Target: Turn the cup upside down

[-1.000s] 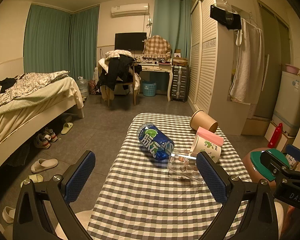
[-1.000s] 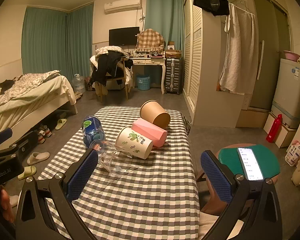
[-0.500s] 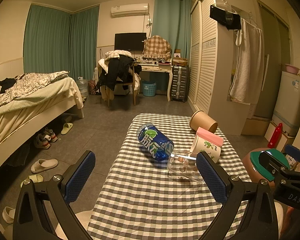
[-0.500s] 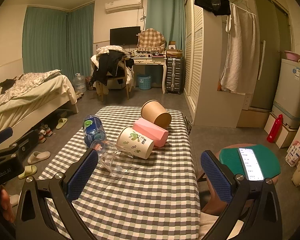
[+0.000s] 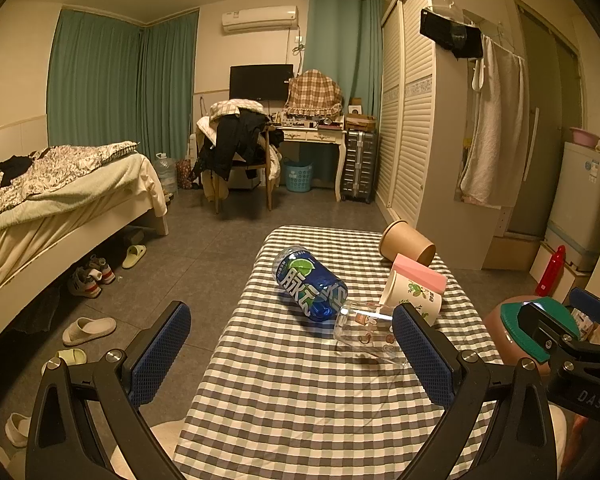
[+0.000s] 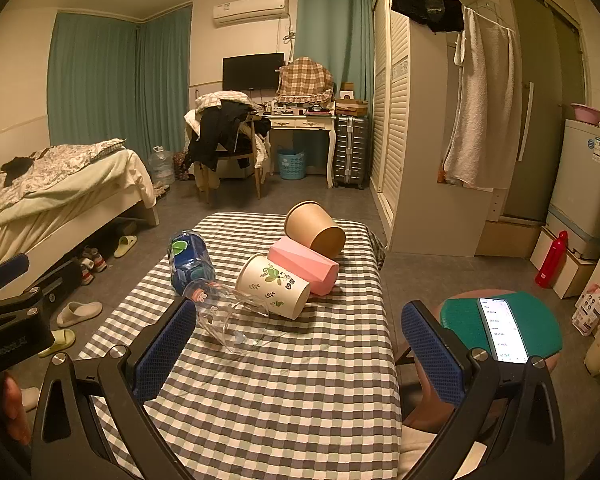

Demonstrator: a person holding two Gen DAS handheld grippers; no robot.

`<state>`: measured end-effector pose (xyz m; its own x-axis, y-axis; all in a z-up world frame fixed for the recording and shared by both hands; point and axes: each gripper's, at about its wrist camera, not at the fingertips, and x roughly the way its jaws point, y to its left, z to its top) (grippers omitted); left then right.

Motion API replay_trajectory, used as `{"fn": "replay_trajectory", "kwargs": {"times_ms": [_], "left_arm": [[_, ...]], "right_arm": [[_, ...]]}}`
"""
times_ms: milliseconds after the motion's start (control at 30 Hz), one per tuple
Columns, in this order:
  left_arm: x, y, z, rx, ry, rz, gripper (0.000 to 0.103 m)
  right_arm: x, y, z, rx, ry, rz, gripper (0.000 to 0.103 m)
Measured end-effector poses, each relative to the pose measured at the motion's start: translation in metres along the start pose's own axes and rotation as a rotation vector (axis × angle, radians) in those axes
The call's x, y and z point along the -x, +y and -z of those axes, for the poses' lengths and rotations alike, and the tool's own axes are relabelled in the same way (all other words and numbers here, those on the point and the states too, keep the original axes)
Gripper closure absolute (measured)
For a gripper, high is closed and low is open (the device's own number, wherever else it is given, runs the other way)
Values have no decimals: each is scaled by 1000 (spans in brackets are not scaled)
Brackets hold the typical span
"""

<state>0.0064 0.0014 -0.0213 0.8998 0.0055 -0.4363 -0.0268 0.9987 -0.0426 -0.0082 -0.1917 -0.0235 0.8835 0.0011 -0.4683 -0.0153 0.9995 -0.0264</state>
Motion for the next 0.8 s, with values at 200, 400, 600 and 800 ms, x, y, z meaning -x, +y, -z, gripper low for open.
{"fn": "replay_trajectory", "kwargs": {"times_ms": [200,400,600,800], "left_arm": [[-4,-1,3,-2,7,-9,0],[-26,-8,-7,8,44,-38,0],[-59,-15,-24,24,81,-62,0],[-103,-23,-41,30,102,-102,0]], "right_arm": [[-2,1,-2,4,8,-23,0],[-18,-9,-19,24,29,-79,0],[-53,-25,-50,79,57,-106,0],[-127,-41,-94,165,113,-108,0]]}}
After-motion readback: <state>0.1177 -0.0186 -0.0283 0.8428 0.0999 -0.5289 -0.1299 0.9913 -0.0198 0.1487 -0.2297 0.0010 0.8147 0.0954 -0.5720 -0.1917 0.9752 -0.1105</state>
